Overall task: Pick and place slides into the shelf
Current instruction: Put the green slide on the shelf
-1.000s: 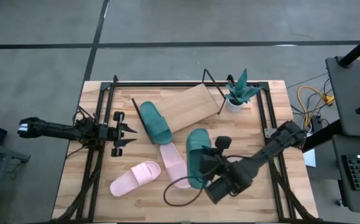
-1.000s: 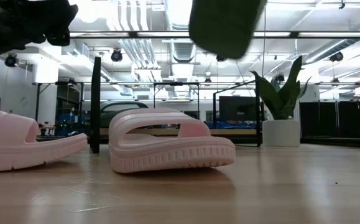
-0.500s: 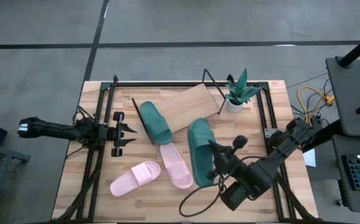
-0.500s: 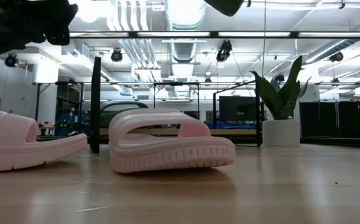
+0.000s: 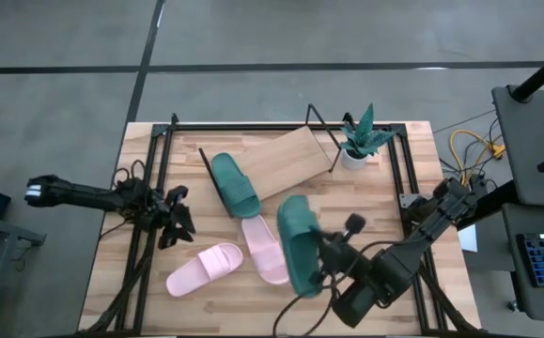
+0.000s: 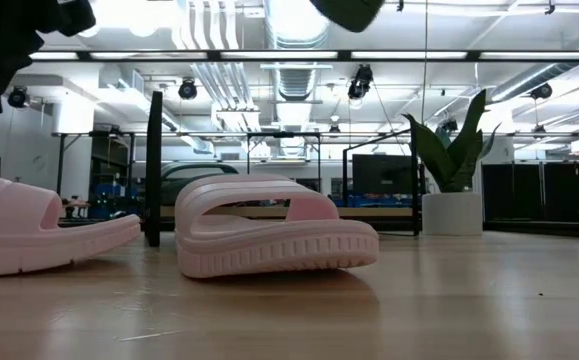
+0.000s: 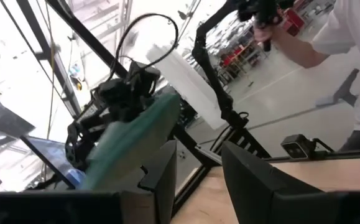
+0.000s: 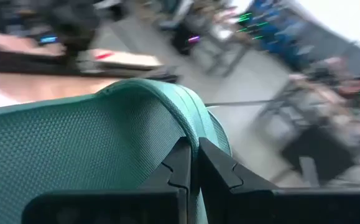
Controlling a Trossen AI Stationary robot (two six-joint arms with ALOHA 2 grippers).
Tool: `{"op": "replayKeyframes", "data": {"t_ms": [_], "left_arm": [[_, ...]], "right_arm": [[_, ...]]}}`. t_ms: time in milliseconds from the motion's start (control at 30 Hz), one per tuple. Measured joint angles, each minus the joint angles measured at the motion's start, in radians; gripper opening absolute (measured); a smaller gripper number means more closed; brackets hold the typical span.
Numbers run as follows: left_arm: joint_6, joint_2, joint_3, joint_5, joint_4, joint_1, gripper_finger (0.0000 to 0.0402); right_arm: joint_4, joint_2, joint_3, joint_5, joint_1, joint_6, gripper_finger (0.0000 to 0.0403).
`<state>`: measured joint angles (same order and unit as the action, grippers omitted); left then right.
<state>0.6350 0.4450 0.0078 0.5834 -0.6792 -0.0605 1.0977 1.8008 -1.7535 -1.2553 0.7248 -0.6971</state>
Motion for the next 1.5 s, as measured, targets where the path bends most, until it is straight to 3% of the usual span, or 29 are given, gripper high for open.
{"op": "replayKeyframes", "data": {"t_ms": [200,367,700,833,1100,1500], "left_arm": [[0.001,0.047,0.000,-0.001,-0.065,0.000,0.0114],[0.001,0.090,0.000,-0.001,-0.136,0.000,0.0114],[-0.003,0.268,0.055,-0.029,-0.216,0.000,0.0119],[-0.001,0.371,0.129,-0.013,-0.234,0.000,0.0154],[0.045,0.577,0.280,0.002,-0.235,-0.001,0.0230],[0.059,0.800,0.413,0.058,-0.431,-0.001,0.0235]], "right_arm": [[-0.504,0.001,0.003,0.273,-0.001,0.496,0.0009],[-0.654,0.001,0.003,0.379,-0.001,0.714,0.0009],[-0.681,0.001,0.006,0.465,-0.054,0.780,0.0009],[-0.698,0.001,0.006,0.527,-0.080,0.807,0.0009],[-0.688,-0.001,0.007,0.529,-0.094,0.809,0.0009],[-0.682,-0.019,0.008,0.530,-0.095,0.788,0.0009]]}}
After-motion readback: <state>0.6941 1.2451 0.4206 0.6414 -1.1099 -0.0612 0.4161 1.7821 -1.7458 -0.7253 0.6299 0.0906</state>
